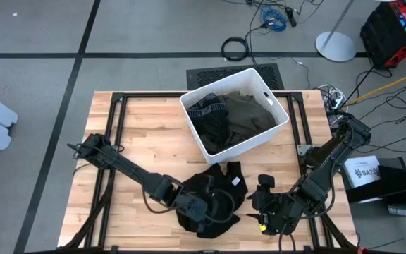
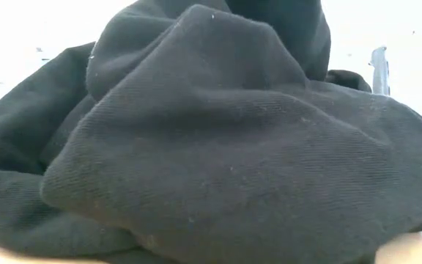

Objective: Sort clothes
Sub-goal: Put the black shirt into the white bin

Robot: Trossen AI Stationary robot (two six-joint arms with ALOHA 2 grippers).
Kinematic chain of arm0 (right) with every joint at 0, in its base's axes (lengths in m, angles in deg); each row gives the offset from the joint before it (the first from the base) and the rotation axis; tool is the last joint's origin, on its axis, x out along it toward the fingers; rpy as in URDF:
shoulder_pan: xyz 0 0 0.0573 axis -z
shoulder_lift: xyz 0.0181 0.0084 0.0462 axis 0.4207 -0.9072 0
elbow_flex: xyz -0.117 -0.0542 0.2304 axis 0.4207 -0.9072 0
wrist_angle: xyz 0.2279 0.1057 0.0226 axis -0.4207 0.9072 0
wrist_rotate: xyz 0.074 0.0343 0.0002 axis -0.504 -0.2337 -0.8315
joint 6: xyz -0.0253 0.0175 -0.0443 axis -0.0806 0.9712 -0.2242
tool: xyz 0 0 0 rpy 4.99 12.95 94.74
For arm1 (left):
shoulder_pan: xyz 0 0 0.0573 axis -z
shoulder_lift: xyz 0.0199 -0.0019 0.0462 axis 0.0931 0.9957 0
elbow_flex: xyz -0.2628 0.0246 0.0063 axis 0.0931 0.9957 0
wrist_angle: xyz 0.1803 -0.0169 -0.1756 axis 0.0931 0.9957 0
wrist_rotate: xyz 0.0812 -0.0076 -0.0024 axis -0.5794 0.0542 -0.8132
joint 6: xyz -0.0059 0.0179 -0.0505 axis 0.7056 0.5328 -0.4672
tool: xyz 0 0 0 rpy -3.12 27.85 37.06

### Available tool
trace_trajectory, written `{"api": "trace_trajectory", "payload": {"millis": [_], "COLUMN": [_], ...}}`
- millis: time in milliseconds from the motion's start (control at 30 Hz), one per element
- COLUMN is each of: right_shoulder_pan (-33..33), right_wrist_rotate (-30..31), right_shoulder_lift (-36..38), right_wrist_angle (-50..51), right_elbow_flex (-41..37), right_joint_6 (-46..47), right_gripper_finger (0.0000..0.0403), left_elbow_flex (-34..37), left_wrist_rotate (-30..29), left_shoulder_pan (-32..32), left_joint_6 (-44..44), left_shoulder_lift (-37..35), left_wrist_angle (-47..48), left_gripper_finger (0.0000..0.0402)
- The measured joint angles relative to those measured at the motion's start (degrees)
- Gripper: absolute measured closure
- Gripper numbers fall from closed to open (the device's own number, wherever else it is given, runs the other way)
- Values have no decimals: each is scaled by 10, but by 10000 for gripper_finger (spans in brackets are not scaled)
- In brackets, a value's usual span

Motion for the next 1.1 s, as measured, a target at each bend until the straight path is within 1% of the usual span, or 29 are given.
{"api": "trace_trajectory", "payload": {"millis": [133,200,267,367,500,767,833,967,1033,1100], "right_shoulder_pan": [0,0,0,0,0,0,0,0,0,0], "right_wrist_rotate": [0,0,0,0,0,0,0,0,0,0], "right_shoulder_lift": [0,0,0,0,0,0,0,0,0,0], "right_wrist_angle": [0,0,0,0,0,0,0,1,1,1], "right_elbow_flex": [0,0,0,0,0,0,0,0,0,0], "right_joint_6": [0,0,0,0,0,0,0,0,0,0], "right_gripper_finger": [161,161,161,161,161,161,161,161,161,161], "left_elbow_flex": [0,0,0,0,0,7,7,7,7,7], "left_wrist_rotate": [18,46,90,109,105,119,134,192,198,199], "left_shoulder_pan": [-25,-41,-58,-78,-90,-87,-86,-86,-86,-86], "left_joint_6": [-64,-98,-139,-177,-179,-182,-193,-196,-196,-196], "left_shoulder_lift": [0,0,0,0,0,6,17,46,60,71], "left_wrist_angle": [6,6,15,43,79,91,94,98,104,116], "left_gripper_finger": [181,181,181,181,181,181,181,181,182,191]}}
